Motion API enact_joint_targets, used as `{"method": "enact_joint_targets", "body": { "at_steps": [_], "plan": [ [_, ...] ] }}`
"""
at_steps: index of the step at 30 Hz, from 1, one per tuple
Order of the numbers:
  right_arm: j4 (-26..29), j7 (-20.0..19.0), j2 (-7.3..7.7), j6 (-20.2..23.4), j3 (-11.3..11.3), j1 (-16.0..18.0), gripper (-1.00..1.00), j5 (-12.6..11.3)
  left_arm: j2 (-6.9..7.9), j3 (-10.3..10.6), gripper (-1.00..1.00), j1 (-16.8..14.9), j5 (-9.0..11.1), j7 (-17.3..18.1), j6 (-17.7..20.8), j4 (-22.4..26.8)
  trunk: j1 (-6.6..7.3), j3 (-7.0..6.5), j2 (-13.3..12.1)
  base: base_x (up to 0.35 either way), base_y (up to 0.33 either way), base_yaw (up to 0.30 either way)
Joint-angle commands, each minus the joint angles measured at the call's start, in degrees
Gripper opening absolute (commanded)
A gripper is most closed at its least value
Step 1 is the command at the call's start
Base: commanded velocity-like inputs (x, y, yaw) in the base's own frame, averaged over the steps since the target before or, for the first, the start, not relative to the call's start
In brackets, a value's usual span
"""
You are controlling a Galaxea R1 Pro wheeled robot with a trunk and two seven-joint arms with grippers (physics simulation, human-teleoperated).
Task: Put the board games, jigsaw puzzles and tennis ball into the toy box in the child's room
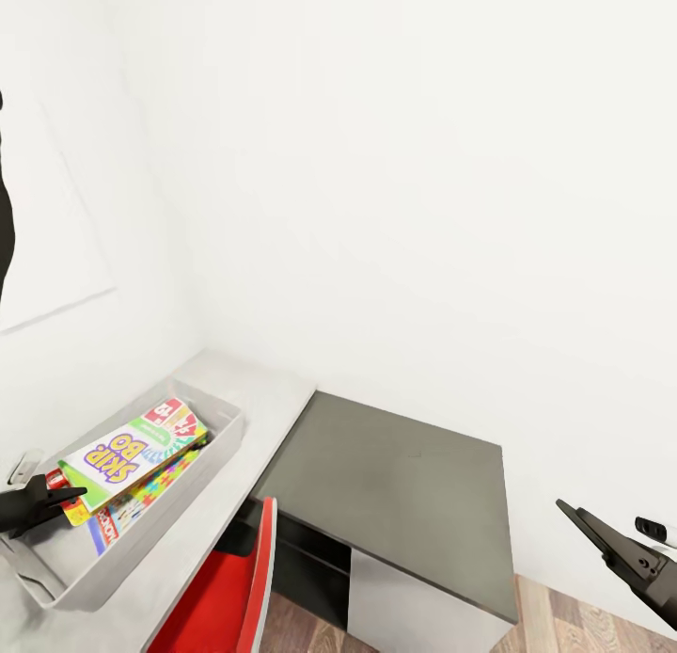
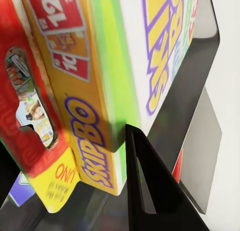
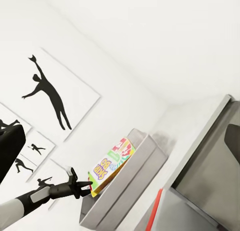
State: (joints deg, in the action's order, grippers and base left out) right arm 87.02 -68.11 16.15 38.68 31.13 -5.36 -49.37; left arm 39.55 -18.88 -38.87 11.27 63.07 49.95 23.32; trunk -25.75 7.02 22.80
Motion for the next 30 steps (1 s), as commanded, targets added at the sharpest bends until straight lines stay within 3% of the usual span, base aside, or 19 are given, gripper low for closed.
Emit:
{"method": "enact_joint_targets", "body": {
  "at_steps": [1, 5, 6, 30],
  "plan": [
    [0.01, 0.08, 0.02, 0.44, -0.01, -0.01, 1.00, -0.37, 0.00, -0.08, -1.00, -0.06, 0.07, 0.16, 0.32, -0.03, -0.04, 0.11, 0.12, 0.000, 0.000, 0.000],
    [0.04, 0.08, 0.02, 0.44, -0.01, -0.01, 1.00, -0.37, 0.00, -0.04, -1.00, -0.06, 0.07, 0.21, 0.32, -0.03, -0.04, 0.12, 0.12, 0.000, 0.000, 0.000],
    [0.06, 0.08, 0.02, 0.44, -0.01, -0.01, 1.00, -0.37, 0.00, -0.03, 1.00, -0.06, 0.07, 0.26, 0.32, -0.03, -0.04, 0.12, 0.12, 0.000, 0.000, 0.000],
    [0.00, -0.01, -0.15, 0.35, -0.01, -0.01, 1.00, -0.39, 0.25, 0.07, 1.00, -0.06, 0.12, 0.90, 0.32, -0.03, -0.04, 0.12, 0.12, 0.000, 0.000, 0.000]
  ]
}}
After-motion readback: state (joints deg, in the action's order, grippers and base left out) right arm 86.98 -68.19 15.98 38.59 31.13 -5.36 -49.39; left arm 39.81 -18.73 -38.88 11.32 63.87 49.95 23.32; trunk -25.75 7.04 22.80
